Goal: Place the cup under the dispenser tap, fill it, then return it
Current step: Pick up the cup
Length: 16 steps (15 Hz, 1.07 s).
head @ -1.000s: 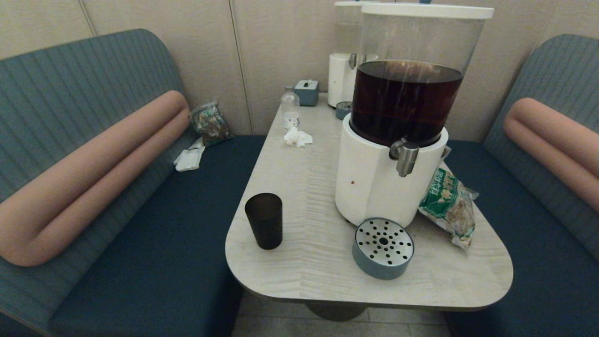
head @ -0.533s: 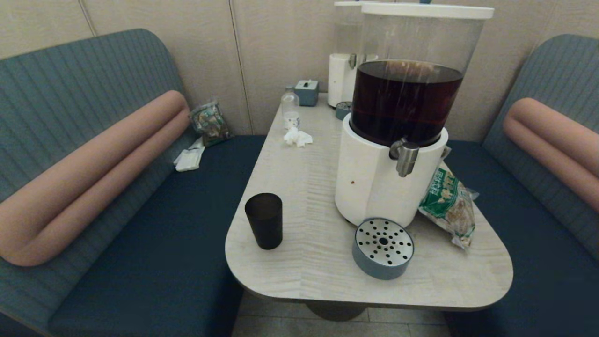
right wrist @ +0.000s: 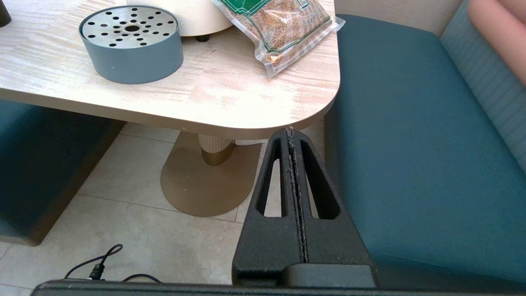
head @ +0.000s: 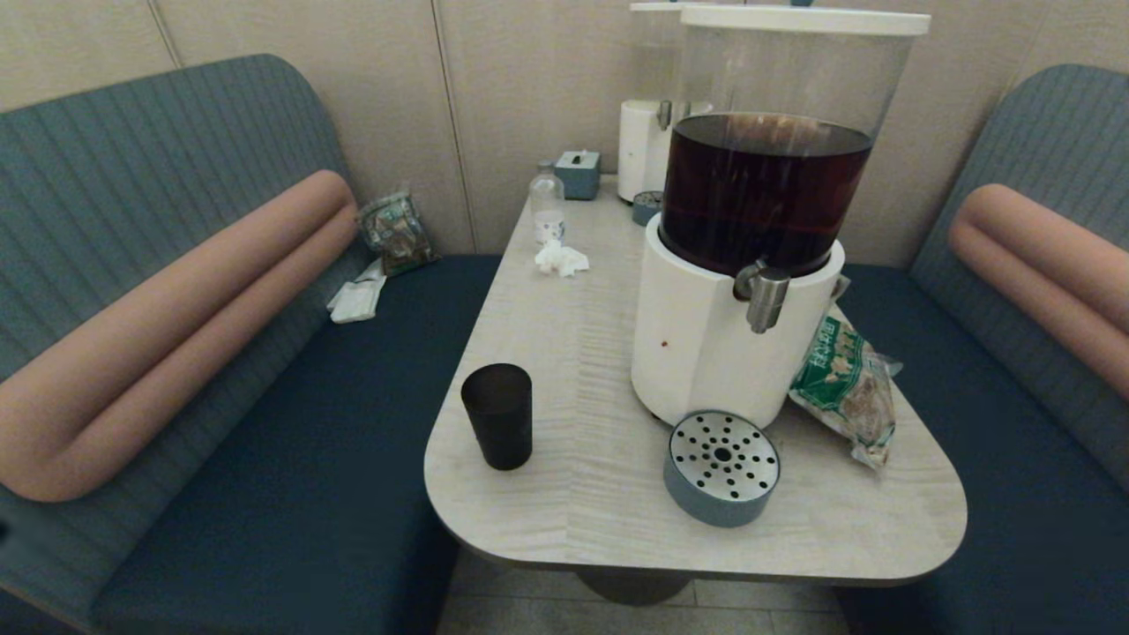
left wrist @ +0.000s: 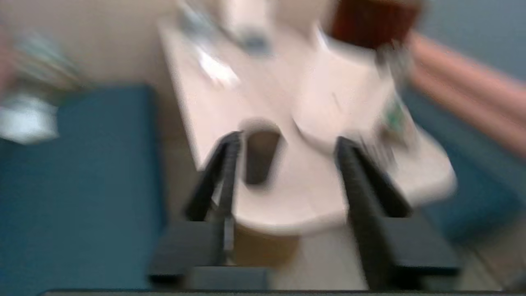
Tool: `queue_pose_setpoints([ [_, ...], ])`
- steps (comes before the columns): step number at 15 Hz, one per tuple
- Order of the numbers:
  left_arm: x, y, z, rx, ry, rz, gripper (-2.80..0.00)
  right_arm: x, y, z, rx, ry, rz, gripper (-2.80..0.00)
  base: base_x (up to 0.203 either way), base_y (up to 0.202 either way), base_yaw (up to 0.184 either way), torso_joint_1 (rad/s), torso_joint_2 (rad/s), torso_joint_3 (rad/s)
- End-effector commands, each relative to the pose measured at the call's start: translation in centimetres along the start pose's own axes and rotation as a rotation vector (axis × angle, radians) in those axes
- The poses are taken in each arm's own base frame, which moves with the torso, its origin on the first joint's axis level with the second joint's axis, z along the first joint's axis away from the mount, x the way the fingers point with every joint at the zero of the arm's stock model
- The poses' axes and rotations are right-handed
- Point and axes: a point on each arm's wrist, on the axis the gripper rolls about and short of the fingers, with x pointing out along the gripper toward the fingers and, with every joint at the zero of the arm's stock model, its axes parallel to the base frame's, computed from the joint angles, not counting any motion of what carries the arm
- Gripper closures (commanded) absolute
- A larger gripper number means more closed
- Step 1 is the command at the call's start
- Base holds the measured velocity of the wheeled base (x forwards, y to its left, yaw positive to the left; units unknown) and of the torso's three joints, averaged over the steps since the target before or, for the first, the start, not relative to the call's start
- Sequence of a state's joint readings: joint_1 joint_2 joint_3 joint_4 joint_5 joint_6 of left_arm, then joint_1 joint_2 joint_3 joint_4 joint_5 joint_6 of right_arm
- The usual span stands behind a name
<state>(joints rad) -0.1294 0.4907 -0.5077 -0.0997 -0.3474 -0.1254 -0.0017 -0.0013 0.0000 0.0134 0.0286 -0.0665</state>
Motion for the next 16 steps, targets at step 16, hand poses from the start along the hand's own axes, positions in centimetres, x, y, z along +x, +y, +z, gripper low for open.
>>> queue_pose_setpoints([
  [16, 14.8, 7.4, -8.5, 0.062, 0.256, -0.122, -2.8, 0.0, 0.0, 0.0, -0.001, 0.002, 0.001, 0.0, 0.0, 0.0, 0.0, 0.0, 0.0, 0.0],
])
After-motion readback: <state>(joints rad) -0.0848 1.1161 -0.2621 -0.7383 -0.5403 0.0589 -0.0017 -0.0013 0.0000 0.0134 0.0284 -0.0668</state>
